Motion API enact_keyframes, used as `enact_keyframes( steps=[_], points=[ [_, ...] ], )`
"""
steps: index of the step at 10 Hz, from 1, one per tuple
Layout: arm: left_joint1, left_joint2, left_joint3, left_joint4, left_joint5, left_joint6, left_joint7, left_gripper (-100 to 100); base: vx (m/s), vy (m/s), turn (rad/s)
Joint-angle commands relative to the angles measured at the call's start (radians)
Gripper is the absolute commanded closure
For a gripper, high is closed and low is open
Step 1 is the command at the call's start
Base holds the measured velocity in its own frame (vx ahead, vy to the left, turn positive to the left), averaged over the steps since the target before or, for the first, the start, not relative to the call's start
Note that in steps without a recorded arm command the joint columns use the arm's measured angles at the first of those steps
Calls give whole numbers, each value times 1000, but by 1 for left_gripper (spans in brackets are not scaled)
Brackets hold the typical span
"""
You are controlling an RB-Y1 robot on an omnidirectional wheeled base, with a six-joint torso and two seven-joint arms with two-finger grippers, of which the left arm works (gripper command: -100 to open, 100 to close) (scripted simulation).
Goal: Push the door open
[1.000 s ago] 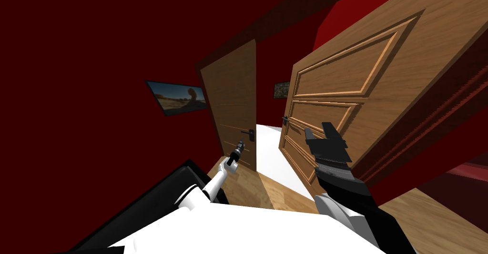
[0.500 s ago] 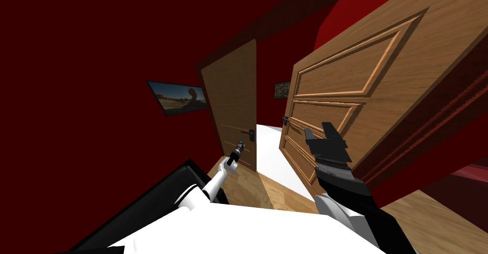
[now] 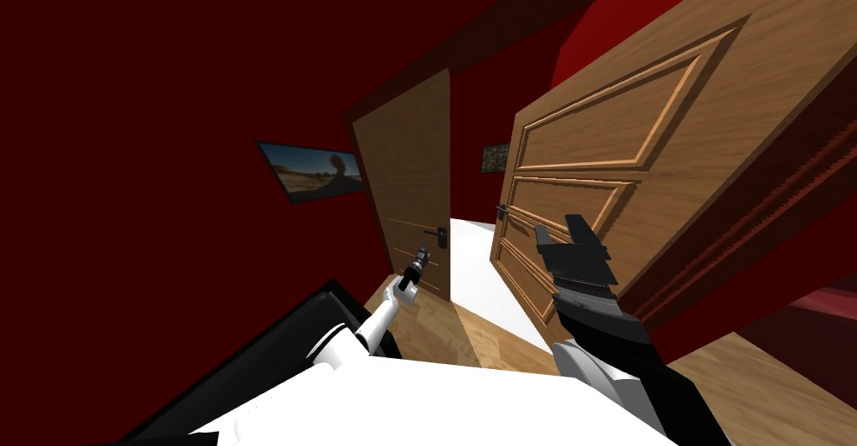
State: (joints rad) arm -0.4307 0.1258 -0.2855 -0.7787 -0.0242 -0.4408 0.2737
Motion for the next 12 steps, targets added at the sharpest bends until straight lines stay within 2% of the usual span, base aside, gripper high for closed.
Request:
enact_keyframes(
  steps=[1, 3, 12],
  points=[
    [0, 0, 0, 0, 0, 0, 0, -100, 3, -3, 10],
    [-1, 0, 3, 2, 1, 0, -2, -100, 55, -17, -14],
    [-7, -2, 24, 16, 5, -3, -13, -100, 179, -49, -23]
  ],
)
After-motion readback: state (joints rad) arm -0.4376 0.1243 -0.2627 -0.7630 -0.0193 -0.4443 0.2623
